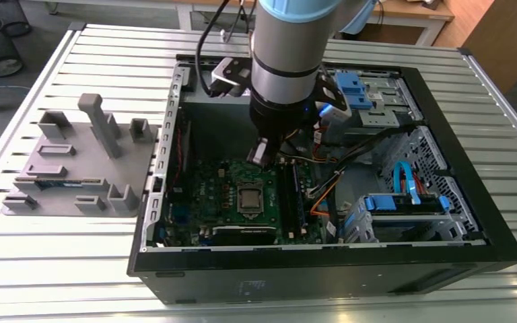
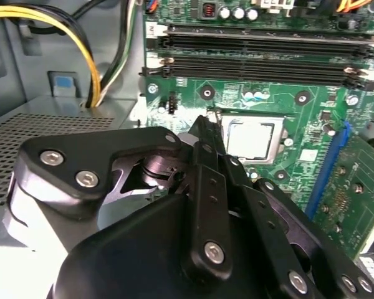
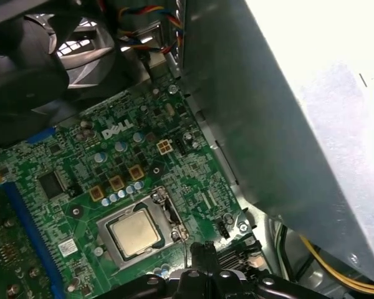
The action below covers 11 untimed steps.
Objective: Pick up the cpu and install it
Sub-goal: 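Install the first cpu locking lever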
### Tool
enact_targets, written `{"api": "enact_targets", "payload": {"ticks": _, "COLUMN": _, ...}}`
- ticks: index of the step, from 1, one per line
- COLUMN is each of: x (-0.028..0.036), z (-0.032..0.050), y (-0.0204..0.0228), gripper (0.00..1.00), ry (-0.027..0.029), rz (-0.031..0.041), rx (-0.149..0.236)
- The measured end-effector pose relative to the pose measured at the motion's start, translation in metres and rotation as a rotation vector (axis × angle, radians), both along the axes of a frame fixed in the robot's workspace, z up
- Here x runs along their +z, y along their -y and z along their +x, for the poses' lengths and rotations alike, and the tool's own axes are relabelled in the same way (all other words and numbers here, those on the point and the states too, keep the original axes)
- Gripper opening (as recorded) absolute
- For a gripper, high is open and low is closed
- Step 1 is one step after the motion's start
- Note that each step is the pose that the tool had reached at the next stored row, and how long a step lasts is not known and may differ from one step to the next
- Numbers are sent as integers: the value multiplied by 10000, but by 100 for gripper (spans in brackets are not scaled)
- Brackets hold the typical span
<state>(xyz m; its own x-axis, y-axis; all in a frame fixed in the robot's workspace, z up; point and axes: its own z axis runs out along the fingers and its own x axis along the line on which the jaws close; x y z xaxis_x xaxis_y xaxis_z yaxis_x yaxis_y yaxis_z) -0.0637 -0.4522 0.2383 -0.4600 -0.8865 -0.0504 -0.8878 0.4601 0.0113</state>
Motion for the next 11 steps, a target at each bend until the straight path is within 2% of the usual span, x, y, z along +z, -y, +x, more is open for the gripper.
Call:
{"api": "enact_targets", "payload": {"ticks": 3, "x": -7, "z": -1, "y": 0, "gripper": 11, "ry": -1, "rz": -104, "rx": -1}}
{"api": "enact_targets", "payload": {"ticks": 5, "x": -13, "z": -1, "y": 0, "gripper": 11, "ry": 0, "rz": -223, "rx": -2}}
{"api": "enact_targets", "payload": {"ticks": 8, "x": -21, "z": -1, "y": 1, "gripper": 11, "ry": 0, "rz": -474, "rx": -1}}
{"api": "enact_targets", "payload": {"ticks": 11, "x": -27, "z": -1, "y": 0, "gripper": 11, "ry": 0, "rz": -787, "rx": -2}}
